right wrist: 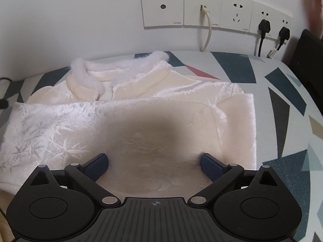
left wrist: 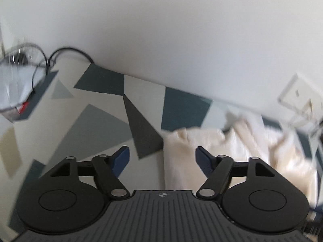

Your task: Fold clothes

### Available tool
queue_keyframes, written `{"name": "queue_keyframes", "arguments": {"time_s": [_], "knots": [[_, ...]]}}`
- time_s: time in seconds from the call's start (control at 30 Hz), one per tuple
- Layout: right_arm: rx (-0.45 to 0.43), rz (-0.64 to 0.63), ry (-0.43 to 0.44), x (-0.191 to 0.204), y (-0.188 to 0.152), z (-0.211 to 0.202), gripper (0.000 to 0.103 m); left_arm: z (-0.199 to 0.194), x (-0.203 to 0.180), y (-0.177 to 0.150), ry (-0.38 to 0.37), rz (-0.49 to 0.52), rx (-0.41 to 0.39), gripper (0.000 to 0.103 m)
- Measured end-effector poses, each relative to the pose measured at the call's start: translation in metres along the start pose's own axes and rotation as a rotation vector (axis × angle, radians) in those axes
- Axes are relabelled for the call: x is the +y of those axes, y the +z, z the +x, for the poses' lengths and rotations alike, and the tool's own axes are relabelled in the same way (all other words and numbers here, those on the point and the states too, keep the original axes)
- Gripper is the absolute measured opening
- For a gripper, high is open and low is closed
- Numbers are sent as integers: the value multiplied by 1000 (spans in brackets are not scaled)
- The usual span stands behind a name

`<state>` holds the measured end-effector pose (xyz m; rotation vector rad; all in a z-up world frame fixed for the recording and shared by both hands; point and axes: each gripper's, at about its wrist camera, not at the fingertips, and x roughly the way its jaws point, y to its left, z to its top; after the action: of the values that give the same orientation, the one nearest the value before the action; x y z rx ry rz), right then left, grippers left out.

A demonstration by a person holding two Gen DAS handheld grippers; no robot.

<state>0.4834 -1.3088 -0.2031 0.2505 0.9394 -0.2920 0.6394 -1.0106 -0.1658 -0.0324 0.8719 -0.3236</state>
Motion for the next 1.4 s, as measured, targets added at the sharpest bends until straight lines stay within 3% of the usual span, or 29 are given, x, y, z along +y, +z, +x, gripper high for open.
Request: {"name": "queue_keyframes", "arguments": {"time_s": [0.17,0.3,0.6,0.8,0.93,0.97,1.03,1.1,1.13,1.3,1.37,1.4], "knots": [[-36,84,-55,-10,2,-24,98,-44,-1,-21,10,126,-21,91],[-48,143,-101,-32,-12,-54,102,-68,1,-51,-63,204,25,93],[16,231,-195,-64,-99,-112,102,-114,3,-122,-210,273,33,95],[52,161,-206,-63,-142,-135,102,-127,-12,-148,-202,320,55,98],[46,90,-186,-61,-149,-132,101,-115,-23,-162,-147,365,108,99],[42,63,-171,-60,-149,-129,98,-110,-25,-165,-106,366,126,99],[43,-1,-125,-56,-147,-125,72,-106,-27,-172,-56,348,149,99],[48,-46,-100,-53,-147,-122,68,-105,-28,-179,-40,326,163,99],[46,-46,-95,-55,-148,-121,68,-106,-27,-183,-34,322,151,103],[13,-20,-50,-76,-161,-119,68,-106,-20,-193,-24,272,117,103],[14,-43,-47,-78,-160,-116,72,-106,-22,-192,-10,260,126,103],[14,-54,-49,-79,-159,-113,80,-106,-23,-192,-3,254,130,103]]}}
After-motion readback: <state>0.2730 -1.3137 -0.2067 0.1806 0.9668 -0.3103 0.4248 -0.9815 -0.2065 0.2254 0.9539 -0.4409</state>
